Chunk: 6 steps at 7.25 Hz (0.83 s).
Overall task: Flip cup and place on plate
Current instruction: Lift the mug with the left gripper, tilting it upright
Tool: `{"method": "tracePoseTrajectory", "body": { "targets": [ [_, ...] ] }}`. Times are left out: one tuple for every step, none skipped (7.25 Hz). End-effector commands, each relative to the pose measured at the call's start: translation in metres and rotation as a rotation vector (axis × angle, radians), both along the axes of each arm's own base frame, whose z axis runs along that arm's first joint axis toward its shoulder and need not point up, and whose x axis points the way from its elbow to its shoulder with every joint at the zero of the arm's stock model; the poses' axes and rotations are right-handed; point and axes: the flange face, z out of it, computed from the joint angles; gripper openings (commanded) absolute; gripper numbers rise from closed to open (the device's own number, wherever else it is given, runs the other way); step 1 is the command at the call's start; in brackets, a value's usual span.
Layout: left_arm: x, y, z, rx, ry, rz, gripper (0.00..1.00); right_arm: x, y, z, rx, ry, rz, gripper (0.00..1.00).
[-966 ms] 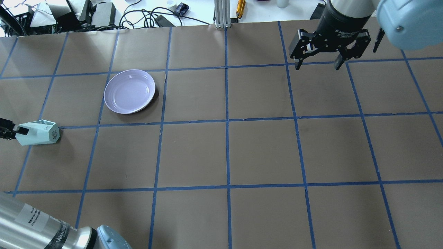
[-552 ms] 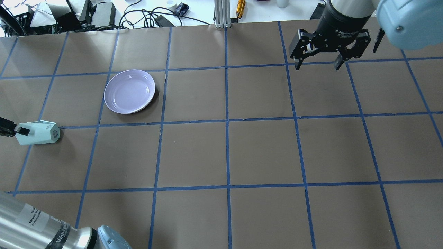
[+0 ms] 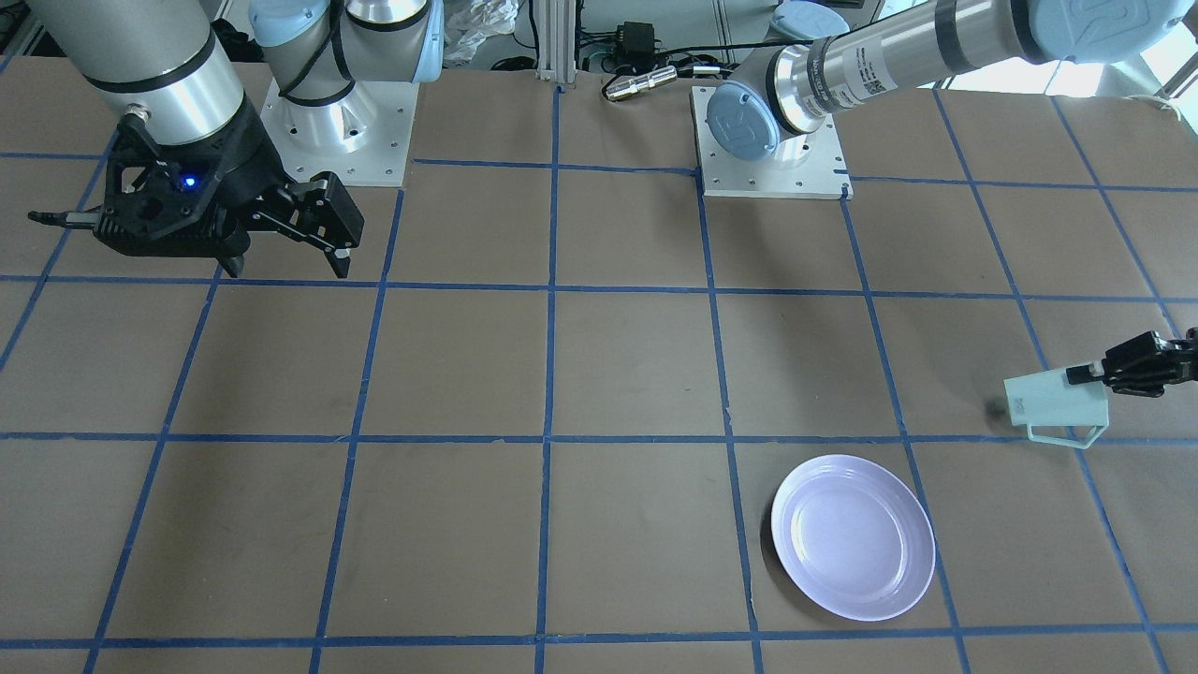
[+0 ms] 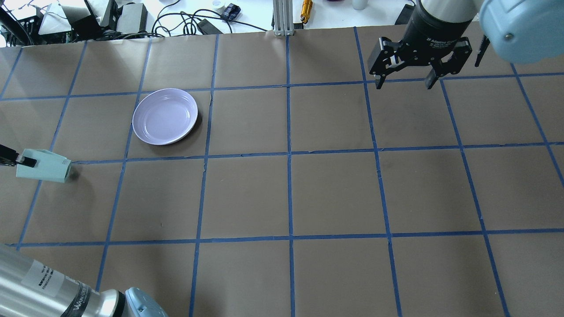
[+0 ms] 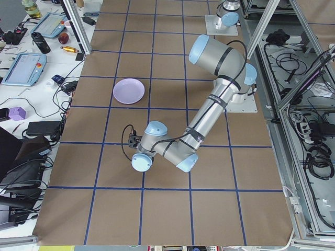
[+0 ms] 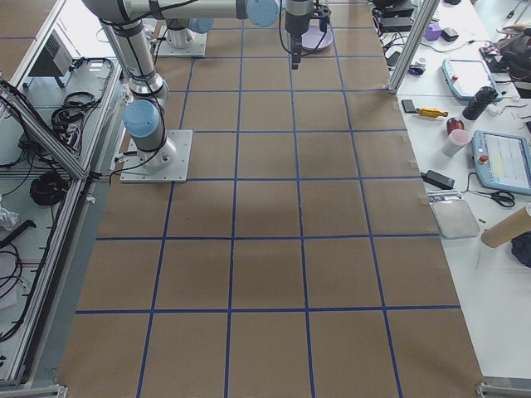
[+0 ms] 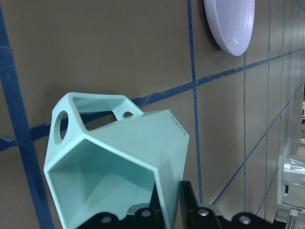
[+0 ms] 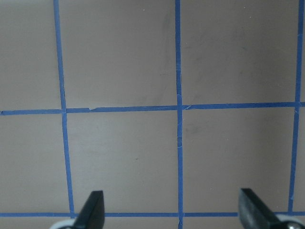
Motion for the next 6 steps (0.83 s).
{"method": "tracePoseTrajectory", "body": {
  "targets": [
    [-0.036,-0.011,0.053,0.009,-0.007,-0.021,0.0,0.0,0.0,0.0,0.0,0.0,0.0,1.0],
    [-0.056,-0.017,0.08,0.032,-0.041,-0.025,0.0,0.0,0.0,0.0,0.0,0.0,0.0,1.0],
    [-0.083,-0.026,0.108,0.066,-0.082,-0.016,0.0,0.0,0.0,0.0,0.0,0.0,0.0,1.0],
    [-0.121,-0.036,0.135,0.107,-0.128,-0.012,0.0,0.0,0.0,0.0,0.0,0.0,0.0,1.0],
    [-0.157,-0.045,0.158,0.139,-0.171,-0.019,0.0,0.0,0.0,0.0,0.0,0.0,0.0,1.0],
    [-0.192,-0.05,0.177,0.191,-0.244,-0.034,0.0,0.0,0.0,0.0,0.0,0.0,0.0,1.0]
  ]
}}
